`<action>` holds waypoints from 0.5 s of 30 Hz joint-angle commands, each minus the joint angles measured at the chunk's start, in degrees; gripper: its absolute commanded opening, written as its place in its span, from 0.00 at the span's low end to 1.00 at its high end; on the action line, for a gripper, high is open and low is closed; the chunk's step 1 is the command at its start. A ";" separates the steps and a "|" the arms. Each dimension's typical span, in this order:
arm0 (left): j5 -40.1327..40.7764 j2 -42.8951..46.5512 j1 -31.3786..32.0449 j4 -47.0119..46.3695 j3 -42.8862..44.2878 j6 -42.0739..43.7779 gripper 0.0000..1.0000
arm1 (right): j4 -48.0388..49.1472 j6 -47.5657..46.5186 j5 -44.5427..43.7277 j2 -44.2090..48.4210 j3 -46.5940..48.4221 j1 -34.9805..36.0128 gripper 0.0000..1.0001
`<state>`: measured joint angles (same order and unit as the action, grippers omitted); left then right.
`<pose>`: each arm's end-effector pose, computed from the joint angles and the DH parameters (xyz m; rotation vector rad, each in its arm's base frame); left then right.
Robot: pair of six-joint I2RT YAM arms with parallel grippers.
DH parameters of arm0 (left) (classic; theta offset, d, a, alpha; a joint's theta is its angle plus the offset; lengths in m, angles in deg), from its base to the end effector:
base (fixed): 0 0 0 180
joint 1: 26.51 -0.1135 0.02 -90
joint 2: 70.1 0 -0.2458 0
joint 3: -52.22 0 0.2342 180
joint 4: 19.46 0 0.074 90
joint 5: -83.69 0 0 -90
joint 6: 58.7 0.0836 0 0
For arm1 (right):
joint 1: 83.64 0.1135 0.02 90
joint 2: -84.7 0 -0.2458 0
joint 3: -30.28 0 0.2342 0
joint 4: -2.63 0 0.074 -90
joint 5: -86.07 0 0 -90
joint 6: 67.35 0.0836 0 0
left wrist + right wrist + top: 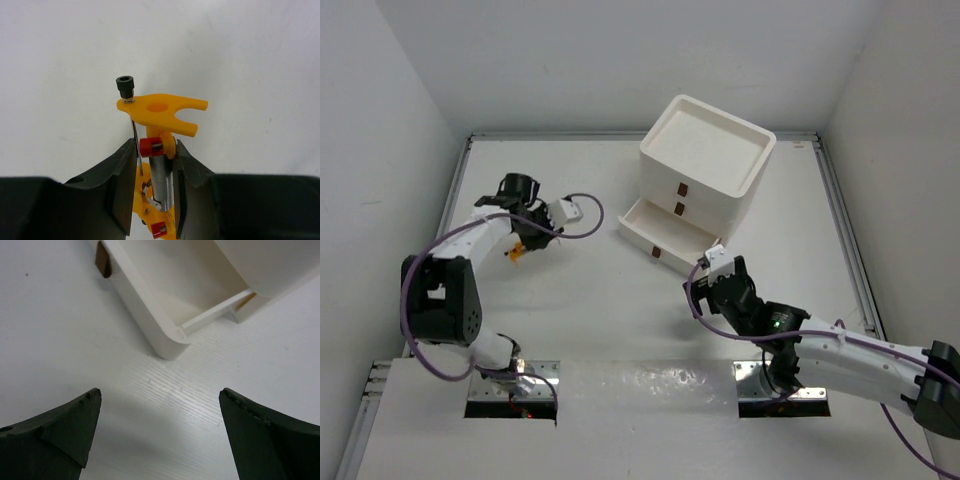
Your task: Sort the tools into containers
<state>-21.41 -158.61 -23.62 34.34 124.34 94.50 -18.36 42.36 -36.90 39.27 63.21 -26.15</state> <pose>0.2893 -0.0364 0.1476 1.5313 2.2388 -0.0729 0.1439 0.1411 0.1584 -0.3523 2.0284 0.2115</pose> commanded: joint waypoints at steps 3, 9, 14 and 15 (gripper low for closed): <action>-2.24 10.54 16.02 -1.25 10.91 -9.05 0.00 | -6.75 5.59 -11.74 4.64 3.80 -0.10 0.99; 4.35 0.72 37.07 -1.69 23.14 -9.78 0.00 | -22.90 16.40 -27.92 14.48 4.59 -0.10 0.99; 15.35 -10.16 48.24 -4.15 23.58 5.25 0.00 | -29.88 21.78 -30.40 24.14 3.27 -0.02 0.99; 17.88 -11.50 48.60 -5.11 24.19 6.83 0.00 | -30.67 22.39 -30.14 26.94 2.57 -0.10 0.99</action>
<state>-11.94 -165.30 23.24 29.45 148.40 93.52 -43.06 59.56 -62.91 62.22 65.62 -26.15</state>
